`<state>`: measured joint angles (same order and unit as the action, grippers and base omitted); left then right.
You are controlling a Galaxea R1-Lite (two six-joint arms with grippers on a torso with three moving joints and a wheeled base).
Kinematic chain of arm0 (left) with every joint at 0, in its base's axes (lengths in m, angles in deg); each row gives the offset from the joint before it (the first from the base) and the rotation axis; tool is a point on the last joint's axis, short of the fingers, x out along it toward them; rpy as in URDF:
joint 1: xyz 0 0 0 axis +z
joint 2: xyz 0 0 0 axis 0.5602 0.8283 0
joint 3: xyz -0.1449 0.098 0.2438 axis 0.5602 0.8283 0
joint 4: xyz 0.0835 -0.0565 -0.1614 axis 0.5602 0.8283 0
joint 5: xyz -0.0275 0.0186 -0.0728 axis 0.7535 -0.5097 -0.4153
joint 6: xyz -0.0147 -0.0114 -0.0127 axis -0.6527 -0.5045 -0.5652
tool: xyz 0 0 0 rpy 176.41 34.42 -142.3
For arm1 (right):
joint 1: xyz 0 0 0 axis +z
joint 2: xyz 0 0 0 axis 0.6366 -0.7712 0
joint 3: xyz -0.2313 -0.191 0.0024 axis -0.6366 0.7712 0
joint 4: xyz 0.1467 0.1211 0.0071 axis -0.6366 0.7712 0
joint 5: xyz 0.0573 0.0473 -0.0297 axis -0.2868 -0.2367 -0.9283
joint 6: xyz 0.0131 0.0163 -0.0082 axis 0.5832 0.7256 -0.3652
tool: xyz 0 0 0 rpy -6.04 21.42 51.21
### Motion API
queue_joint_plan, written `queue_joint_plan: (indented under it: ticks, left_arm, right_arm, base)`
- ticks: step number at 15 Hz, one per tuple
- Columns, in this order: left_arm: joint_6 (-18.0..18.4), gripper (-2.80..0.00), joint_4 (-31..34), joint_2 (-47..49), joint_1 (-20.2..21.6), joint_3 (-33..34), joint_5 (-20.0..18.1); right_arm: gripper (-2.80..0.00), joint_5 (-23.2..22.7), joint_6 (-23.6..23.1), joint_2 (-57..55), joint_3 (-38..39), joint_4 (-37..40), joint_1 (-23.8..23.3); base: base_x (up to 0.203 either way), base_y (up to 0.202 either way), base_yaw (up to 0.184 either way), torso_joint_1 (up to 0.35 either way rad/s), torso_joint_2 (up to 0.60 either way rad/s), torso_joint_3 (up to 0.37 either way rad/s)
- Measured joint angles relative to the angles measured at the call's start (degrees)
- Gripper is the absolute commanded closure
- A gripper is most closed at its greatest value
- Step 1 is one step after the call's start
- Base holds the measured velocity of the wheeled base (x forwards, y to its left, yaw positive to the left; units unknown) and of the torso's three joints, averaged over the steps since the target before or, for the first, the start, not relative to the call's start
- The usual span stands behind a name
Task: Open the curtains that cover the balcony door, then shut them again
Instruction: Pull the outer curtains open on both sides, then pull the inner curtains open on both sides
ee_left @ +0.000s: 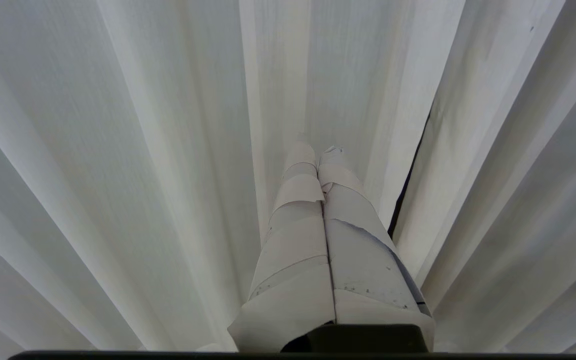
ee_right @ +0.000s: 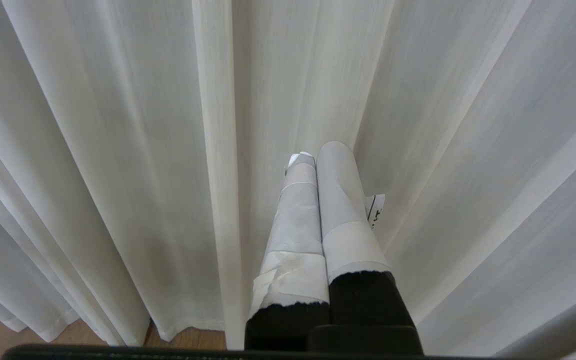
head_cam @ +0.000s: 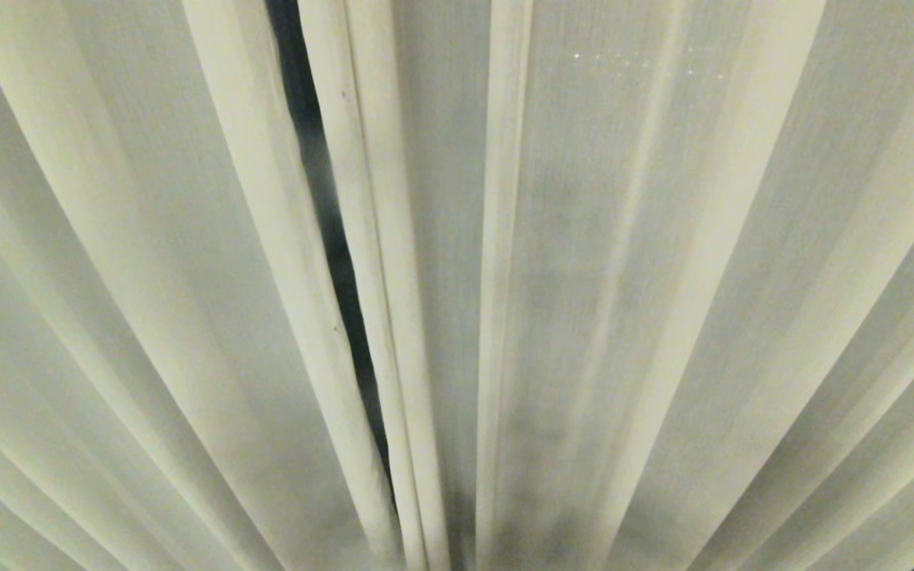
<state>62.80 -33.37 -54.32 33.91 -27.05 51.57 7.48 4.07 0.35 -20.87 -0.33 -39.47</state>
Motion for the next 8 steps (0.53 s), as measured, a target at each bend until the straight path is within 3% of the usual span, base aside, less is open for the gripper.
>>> queue_joint_plan:
  ticks: [8]
  left_arm:
    - [0.2,0.00,-0.7,0.0,0.0,0.0,0.0]
  right_arm:
    - [0.00,0.0,0.0,0.0,0.0,0.0,0.0]
  base:
    - [0.000,0.000,0.000,0.000,0.00,0.000]
